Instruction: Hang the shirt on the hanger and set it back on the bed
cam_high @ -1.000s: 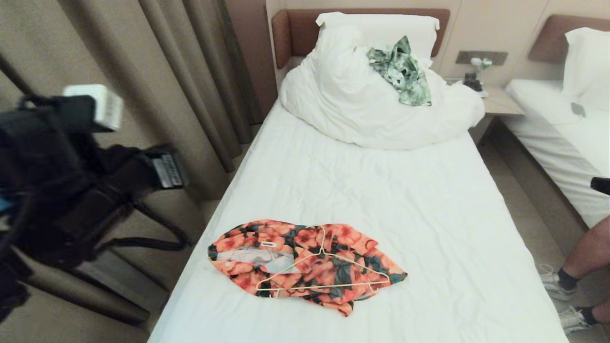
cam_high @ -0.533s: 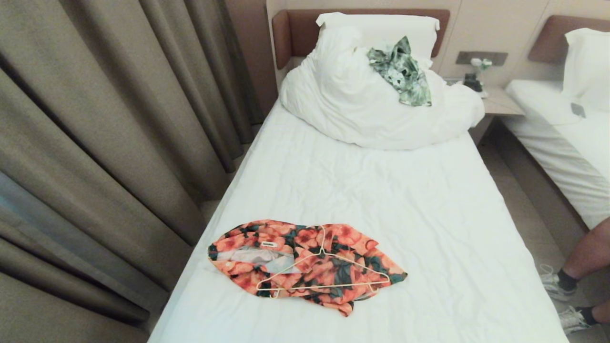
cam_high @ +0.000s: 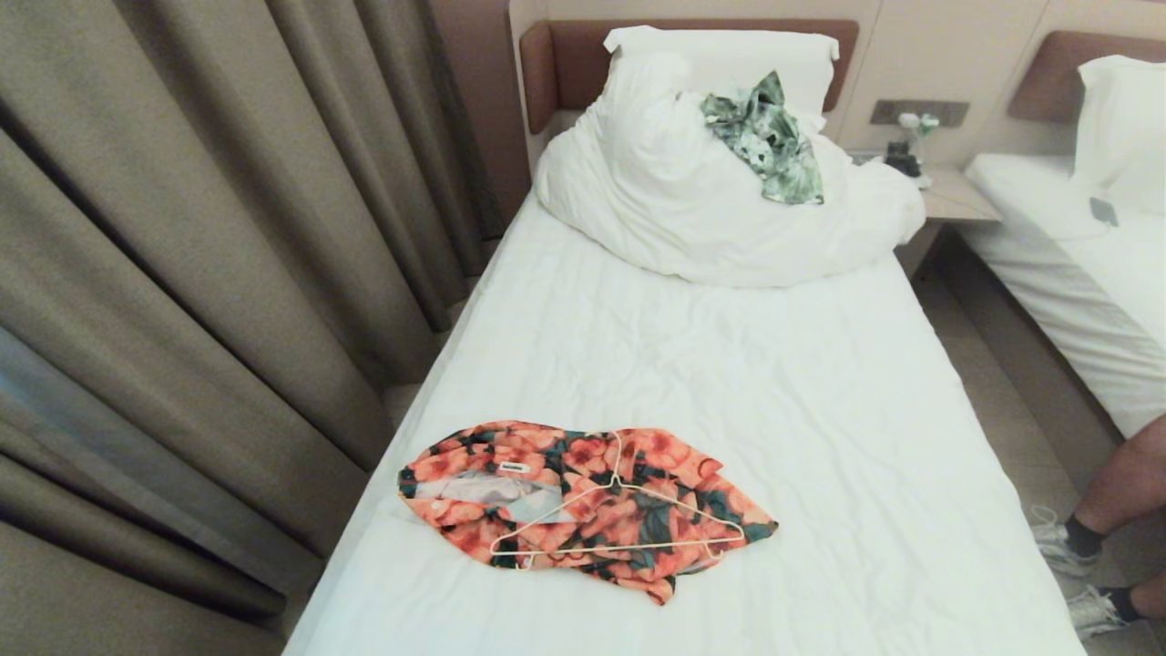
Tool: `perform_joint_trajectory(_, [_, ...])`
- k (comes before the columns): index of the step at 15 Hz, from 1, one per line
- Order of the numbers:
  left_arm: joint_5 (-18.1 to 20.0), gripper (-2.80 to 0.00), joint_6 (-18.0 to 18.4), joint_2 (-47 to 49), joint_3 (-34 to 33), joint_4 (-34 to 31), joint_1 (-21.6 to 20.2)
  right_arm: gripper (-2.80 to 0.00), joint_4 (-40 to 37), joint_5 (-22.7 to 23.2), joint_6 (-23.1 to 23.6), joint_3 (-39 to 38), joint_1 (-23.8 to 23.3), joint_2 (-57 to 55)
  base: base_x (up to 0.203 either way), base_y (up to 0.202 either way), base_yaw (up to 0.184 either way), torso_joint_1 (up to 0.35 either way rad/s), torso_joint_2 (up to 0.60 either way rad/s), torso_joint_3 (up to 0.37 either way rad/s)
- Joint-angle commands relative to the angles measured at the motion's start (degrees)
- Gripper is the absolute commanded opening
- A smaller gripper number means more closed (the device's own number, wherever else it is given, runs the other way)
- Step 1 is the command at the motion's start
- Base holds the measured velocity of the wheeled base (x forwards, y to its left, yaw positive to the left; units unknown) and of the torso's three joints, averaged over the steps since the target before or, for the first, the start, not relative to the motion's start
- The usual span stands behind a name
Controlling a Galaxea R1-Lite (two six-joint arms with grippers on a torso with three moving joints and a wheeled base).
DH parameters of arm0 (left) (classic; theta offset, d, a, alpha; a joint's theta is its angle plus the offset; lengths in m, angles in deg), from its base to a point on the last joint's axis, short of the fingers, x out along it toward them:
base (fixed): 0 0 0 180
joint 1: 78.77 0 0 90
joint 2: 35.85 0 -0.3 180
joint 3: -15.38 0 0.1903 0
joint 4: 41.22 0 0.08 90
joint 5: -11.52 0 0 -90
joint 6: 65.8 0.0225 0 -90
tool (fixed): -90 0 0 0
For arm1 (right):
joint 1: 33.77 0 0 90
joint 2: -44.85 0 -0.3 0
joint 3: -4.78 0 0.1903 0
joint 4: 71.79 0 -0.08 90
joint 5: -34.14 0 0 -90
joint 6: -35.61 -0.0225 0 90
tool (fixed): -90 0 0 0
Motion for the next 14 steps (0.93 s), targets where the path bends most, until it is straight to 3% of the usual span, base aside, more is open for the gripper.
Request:
perform_joint_trajectory(1, [0.0,-2.8,0.3,-5.5,-1.0,-0.8,-0.4,-2.8,-0.7,0.0,-0.1,-2.9,-0.3,4.3,0.0,0.0,0.0,0.0,0.0,0.0])
perform_joint_trajectory(3, [0.5,-2.8,1.0,-9.5,-2.5,-4.0,-0.5,-2.8,-0.7,0.4,-0.1,-5.6,-0.3,5.9,0.0,0.0,0.0,0.0,0.0,0.0])
perform_joint_trajectory(6, [5.1,-2.8,1.1,-14.9,-8.3,-6.6,-0.8,-2.8,-0.6,1.0,0.0,-9.9,-0.2,9.1,0.0,0.0,0.0,0.0,0.0,0.0])
perform_joint_trajectory(9, [10.5,-2.8,1.2,-20.7,-17.0,-7.2,-1.1,-2.8,-0.2,1.4,-3.9,-12.8,-0.1,9.1,0.0,0.0,0.0,0.0,0.0,0.0])
perform_joint_trajectory(12, [15.4,-2.8,1.2,-22.6,-23.0,-7.2,-1.1,-2.8,1.5,1.1,-3.7,-12.4,2.4,6.4,0.0,0.0,0.0,0.0,0.0,0.0])
perform_joint_trajectory(14, [18.0,-2.8,1.1,-24.3,-27.1,-7.2,-1.1,-2.8,1.6,1.4,-3.7,-12.6,-2.6,8.0,0.0,0.0,0.0,0.0,0.0,0.0])
